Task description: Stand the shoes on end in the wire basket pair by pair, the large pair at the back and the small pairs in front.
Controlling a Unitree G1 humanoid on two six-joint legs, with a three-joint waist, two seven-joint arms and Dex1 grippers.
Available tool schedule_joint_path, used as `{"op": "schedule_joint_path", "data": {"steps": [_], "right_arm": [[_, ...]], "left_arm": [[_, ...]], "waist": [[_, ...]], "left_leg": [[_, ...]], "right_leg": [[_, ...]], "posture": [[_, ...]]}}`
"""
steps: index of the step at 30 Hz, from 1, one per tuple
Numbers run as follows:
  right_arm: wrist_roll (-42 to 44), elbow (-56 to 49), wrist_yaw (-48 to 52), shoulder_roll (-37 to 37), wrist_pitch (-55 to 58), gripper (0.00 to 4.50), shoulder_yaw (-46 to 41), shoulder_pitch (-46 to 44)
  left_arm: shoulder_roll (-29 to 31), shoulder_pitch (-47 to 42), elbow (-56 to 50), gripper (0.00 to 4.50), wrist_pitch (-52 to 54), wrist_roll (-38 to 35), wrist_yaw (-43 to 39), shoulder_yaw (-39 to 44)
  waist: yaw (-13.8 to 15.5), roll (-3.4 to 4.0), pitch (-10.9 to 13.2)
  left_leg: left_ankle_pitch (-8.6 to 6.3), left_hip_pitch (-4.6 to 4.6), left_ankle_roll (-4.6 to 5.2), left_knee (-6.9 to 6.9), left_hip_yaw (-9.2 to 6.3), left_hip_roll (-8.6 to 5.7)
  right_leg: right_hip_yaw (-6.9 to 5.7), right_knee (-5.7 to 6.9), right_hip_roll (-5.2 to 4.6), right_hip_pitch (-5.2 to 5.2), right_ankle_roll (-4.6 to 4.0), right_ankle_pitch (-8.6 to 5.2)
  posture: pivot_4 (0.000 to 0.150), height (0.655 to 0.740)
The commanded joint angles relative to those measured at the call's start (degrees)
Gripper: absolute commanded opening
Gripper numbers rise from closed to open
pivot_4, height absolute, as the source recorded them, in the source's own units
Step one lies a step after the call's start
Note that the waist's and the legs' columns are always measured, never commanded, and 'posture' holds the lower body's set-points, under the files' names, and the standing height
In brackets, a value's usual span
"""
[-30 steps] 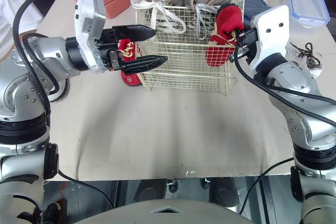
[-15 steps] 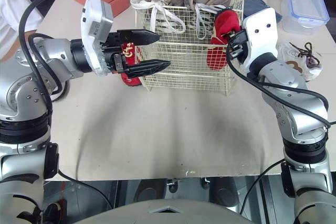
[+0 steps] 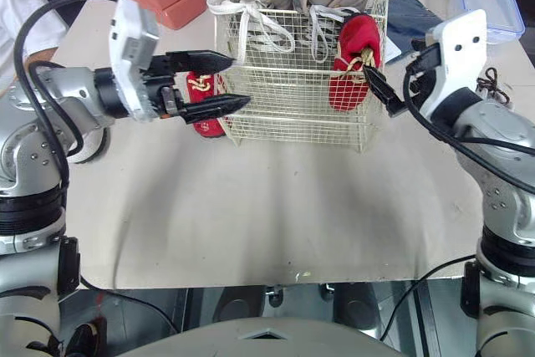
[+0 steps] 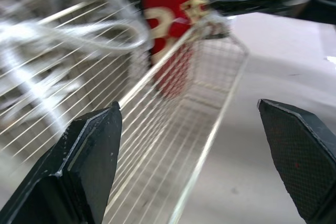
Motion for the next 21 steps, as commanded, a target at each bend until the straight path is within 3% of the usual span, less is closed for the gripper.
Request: {"op": "schedule_joint_path", "data": {"steps": [1, 5, 11, 21], "right_arm": [[6.2, -4.1, 4.9, -1.6, -1.2, 4.46, -3.3, 0.7], [10.5, -7.9, 10.7, -0.9, -6.7, 4.46, -1.5, 3.7], [5.5, -9.8, 12.2, 0.5, -13.1, 4.46, 8.5, 7.5], [0.8, -9.4, 11.8, 1.4, -18.0, 4.46, 14.3, 8.6]], "left_arm": [[1.2, 0.5, 3.3, 4.5, -3.5, 1.4, -0.9, 3.6], [-0.5, 1.0, 11.4, 4.5, -8.2, 6.5, 3.2, 4.7], [-4.4, 0.5, 25.7, 4.5, -13.8, 13.0, 8.8, 5.1], [-8.9, -3.7, 43.8, 4.5, -15.6, 14.5, 10.6, 7.2]], "waist": [[0.0, 0.0, 0.0], [0.0, 0.0, 0.0], [0.0, -0.02, 0.0], [0.0, -0.11, 0.0]], "left_leg": [[0.0, 0.01, 0.0, 0.0, 0.0, 0.0], [0.0, 0.01, 0.0, -0.02, -0.02, 0.0], [-0.01, -0.01, 0.01, 0.01, 0.0, 0.0], [0.0, -0.05, 0.01, 0.07, -0.03, -0.01]], "right_leg": [[0.0, 0.0, 0.0, 0.0, 0.0, 0.0], [0.0, 0.0, 0.01, 0.0, 0.0, 0.0], [-0.01, 0.0, 0.01, 0.01, 0.01, 0.0], [-0.07, 0.03, -0.01, -0.01, 0.0, 0.0]], "posture": [[0.15, 0.686], [0.15, 0.686], [0.15, 0.686], [0.15, 0.686]]}}
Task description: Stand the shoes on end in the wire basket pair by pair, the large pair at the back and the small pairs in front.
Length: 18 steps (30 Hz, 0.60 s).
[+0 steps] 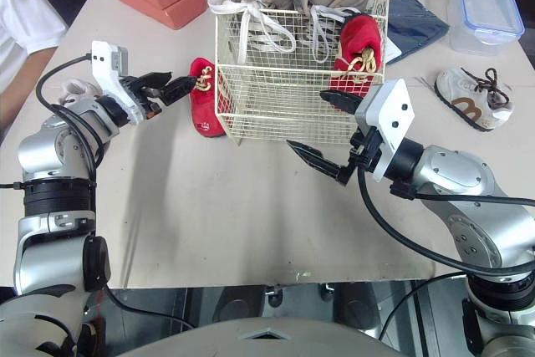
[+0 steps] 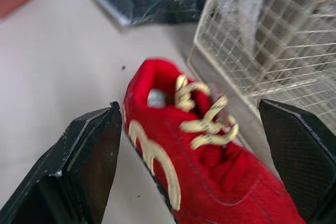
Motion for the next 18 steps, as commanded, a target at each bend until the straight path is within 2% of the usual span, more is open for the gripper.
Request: {"op": "schedule_joint_path", "data": {"steps": [1, 10, 18], "right_arm": [[-0.9, -1.1, -0.3, 0.0, -2.0, 4.46, -0.3, -0.2], [-2.0, -0.8, -0.7, 0.2, -3.2, 4.46, 0.2, 0.0], [-3.3, -0.5, -1.1, 0.3, -4.0, 4.46, 0.5, 0.5]], "left_arm": [[0.2, -3.3, 4.1, 4.5, -1.8, 1.7, 0.1, 0.6], [-3.2, -10.0, 14.6, 4.5, -1.7, 5.5, 1.3, -0.5], [-3.5, -13.6, 17.7, 4.5, 1.1, 6.0, 1.1, -0.1]], "waist": [[0.0, 0.0, 0.0], [0.0, -0.06, 0.0], [0.1, -0.07, 0.0]], "left_leg": [[0.0, 0.0, 0.0, 0.0, 0.0, 0.0], [0.0, -0.01, 0.0, 0.03, 0.01, -0.04], [0.0, -0.02, 0.0, 0.04, 0.0, -0.03]], "right_leg": [[0.0, 0.01, 0.0, 0.0, 0.0, 0.0], [-0.02, 0.02, -0.01, 0.01, 0.0, 0.0], [-0.03, 0.03, -0.02, 0.01, 0.0, 0.0]], "posture": [[0.15, 0.686], [0.15, 0.686], [0.15, 0.686]]}}
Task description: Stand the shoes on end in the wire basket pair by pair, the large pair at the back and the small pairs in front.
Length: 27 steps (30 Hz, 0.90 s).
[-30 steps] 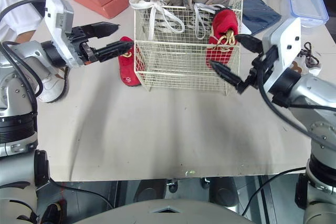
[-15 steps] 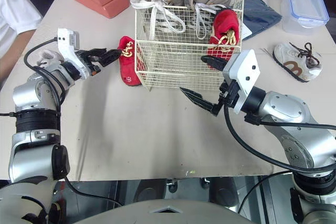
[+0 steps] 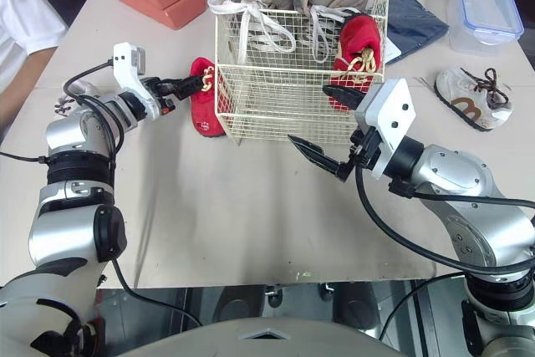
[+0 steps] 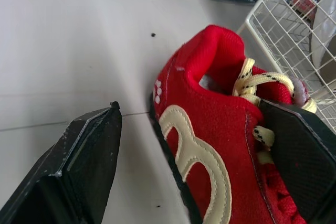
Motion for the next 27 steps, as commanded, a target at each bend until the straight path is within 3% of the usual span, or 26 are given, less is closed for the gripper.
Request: {"op": "schedule_joint_path", "data": {"steps": [1, 5, 6, 8, 14, 15, 22, 27], "right_arm": [[-0.6, -0.8, -0.4, 0.2, -1.5, 4.46, -0.3, 0.2], [-1.1, -0.6, -0.3, 0.6, -1.9, 4.46, 0.0, 0.3], [-1.2, -0.5, -0.3, 0.6, -2.0, 4.5, 0.0, 0.3], [-1.4, -0.4, -0.2, 0.7, -2.1, 4.5, 0.0, 0.2], [-1.7, -0.3, -0.3, 1.0, -2.1, 4.5, 0.0, 0.2], [-1.7, -0.3, -0.3, 1.1, -2.1, 4.5, 0.0, 0.2], [-1.6, -0.5, -0.7, 1.4, -1.8, 4.5, -0.2, -0.1], [-1.0, -0.2, -0.9, 1.7, -2.1, 4.5, -1.5, -0.3]], "left_arm": [[0.6, -2.3, 0.6, 4.5, 0.4, 0.6, -0.1, 0.4], [0.5, -2.8, 1.1, 4.5, 1.5, 1.5, -0.4, -0.3], [0.6, -2.5, 0.8, 3.97, 1.9, 1.9, -0.8, -0.8], [0.6, -1.8, 0.5, 3.33, 2.1, 2.7, -1.1, -1.6], [0.9, -1.1, 0.2, 0.48, 2.1, 3.3, -1.1, -1.3], [1.0, -1.0, -0.1, 0.2, 2.2, 3.3, -1.1, -1.1], [0.8, 1.2, -7.3, 0.09, -0.9, 2.1, 2.9, 2.8], [-0.5, 4.2, -22.6, 0.09, -8.2, -0.9, 5.2, 7.6]], "waist": [[0.0, 0.0, 0.0], [-0.1, 0.0, 0.0], [-0.1, 0.0, 0.0], [-0.1, 0.0, 0.0], [-0.1, -0.01, 0.0], [-0.1, -0.01, 0.0], [-0.3, -0.01, 0.0], [-0.2, -0.04, 0.0]], "left_leg": [[0.0, 0.0, 0.0, 0.0, 0.0, 0.0], [0.0, 0.0, 0.0, 0.01, 0.01, -0.01], [0.0, 0.0, 0.0, 0.01, 0.01, -0.01], [0.0, 0.01, 0.0, 0.01, 0.01, -0.01], [0.0, 0.05, 0.0, 0.02, 0.02, 0.0], [0.0, 0.05, 0.0, 0.02, 0.02, 0.01], [0.0, 0.04, 0.0, 0.02, 0.03, 0.03], [0.0, -0.01, -0.01, 0.03, -0.01, 0.07]], "right_leg": [[0.0, 0.0, 0.0, 0.0, 0.0, 0.0], [0.0, 0.0, 0.0, 0.0, 0.0, 0.0], [0.0, 0.01, 0.0, 0.0, 0.0, 0.0], [0.01, 0.01, 0.0, 0.0, 0.0, 0.0], [0.03, 0.06, 0.01, 0.0, 0.0, 0.0], [0.03, 0.06, 0.01, 0.0, 0.0, 0.0], [0.06, 0.04, 0.01, -0.01, -0.01, 0.0], [0.02, 0.03, 0.0, -0.01, -0.01, 0.01]], "posture": [[0.15, 0.686], [0.15, 0.686], [0.15, 0.686], [0.15, 0.686], [0.15, 0.686], [0.15, 0.686], [0.15, 0.686], [0.15, 0.686]]}}
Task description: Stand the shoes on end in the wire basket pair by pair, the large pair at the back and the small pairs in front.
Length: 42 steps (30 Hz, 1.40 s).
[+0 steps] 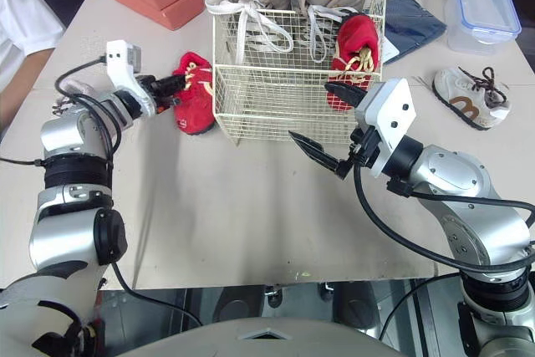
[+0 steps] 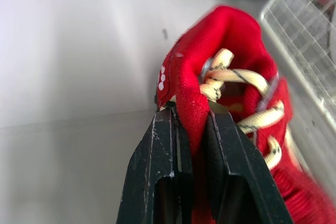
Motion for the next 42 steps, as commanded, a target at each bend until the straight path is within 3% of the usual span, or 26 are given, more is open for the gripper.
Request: {"op": "schedule_joint_path", "data": {"steps": [1, 8, 14, 19, 24, 34, 42], "right_arm": [[0.8, -0.6, -0.4, 0.3, -1.2, 4.5, -1.9, -0.7], [1.0, 0.9, 0.0, 0.1, -1.5, 4.5, -2.4, -2.1], [1.3, 2.0, -0.1, 0.7, -1.8, 4.5, -2.6, -3.3], [1.2, 2.0, -0.8, 1.1, -1.8, 4.5, -3.3, -3.3], [1.1, 1.5, -1.8, 1.3, -1.6, 4.5, -3.6, -2.7], [1.2, 0.2, -3.5, 0.9, -1.4, 4.5, -4.8, -1.4], [1.7, 0.0, -3.7, 0.7, -1.3, 4.5, -5.2, -1.2]], "left_arm": [[-0.6, -0.2, -13.3, 0.09, -6.8, -3.8, 1.3, 5.1], [-8.3, 0.0, -29.8, 0.09, -18.0, -12.2, 1.2, 9.2], [-15.4, -0.7, -32.9, 0.09, -29.3, -8.3, 3.6, 4.0], [-20.8, -2.9, -27.7, 0.09, -42.8, 1.6, 8.9, -1.1], [-22.4, -3.1, -20.3, 0.09, -52.9, 8.5, 9.8, -5.5], [-24.9, -1.7, -6.0, 0.09, -67.0, 14.5, 10.4, -10.5], [-24.1, -1.0, -0.8, 0.09, -80.1, 23.5, 17.7, -11.6]], "waist": [[0.2, 0.0, 0.0], [0.2, -0.02, 0.0], [0.2, -0.03, 0.0], [0.3, -0.03, 0.0], [0.1, -0.04, 0.0], [0.6, -0.12, -0.1], [0.7, -0.14, -0.1]], "left_leg": [[0.0, -0.01, 0.0, 0.0, 0.0, 0.0], [0.0, 0.01, 0.0, 0.03, -0.03, -0.06], [0.0, 0.1, 0.0, 0.02, 0.01, -0.06], [0.0, 0.02, 0.01, 0.07, 0.01, -0.17], [0.0, 0.08, 0.02, 0.0, 0.01, -0.23], [-0.01, 0.03, 0.05, 0.06, -0.03, -0.21], [-0.02, 0.02, 0.07, 0.05, -0.08, -0.17]], "right_leg": [[0.01, -0.01, -0.02, 0.0, 0.0, 0.0], [-0.03, 0.0, -0.08, 0.06, 0.0, 0.01], [0.0, 0.02, -0.03, 0.1, -0.01, 0.02], [-0.08, -0.02, -0.03, 0.13, -0.01, 0.02], [-0.05, -0.02, -0.03, 0.12, -0.01, 0.02], [-0.13, -0.03, -0.07, 0.16, 0.01, 0.02], [-0.16, -0.03, -0.09, 0.17, 0.01, 0.02]], "posture": [[0.15, 0.686], [0.15, 0.686], [0.15, 0.686], [0.15, 0.686], [0.15, 0.686], [0.15, 0.686], [0.15, 0.686]]}}
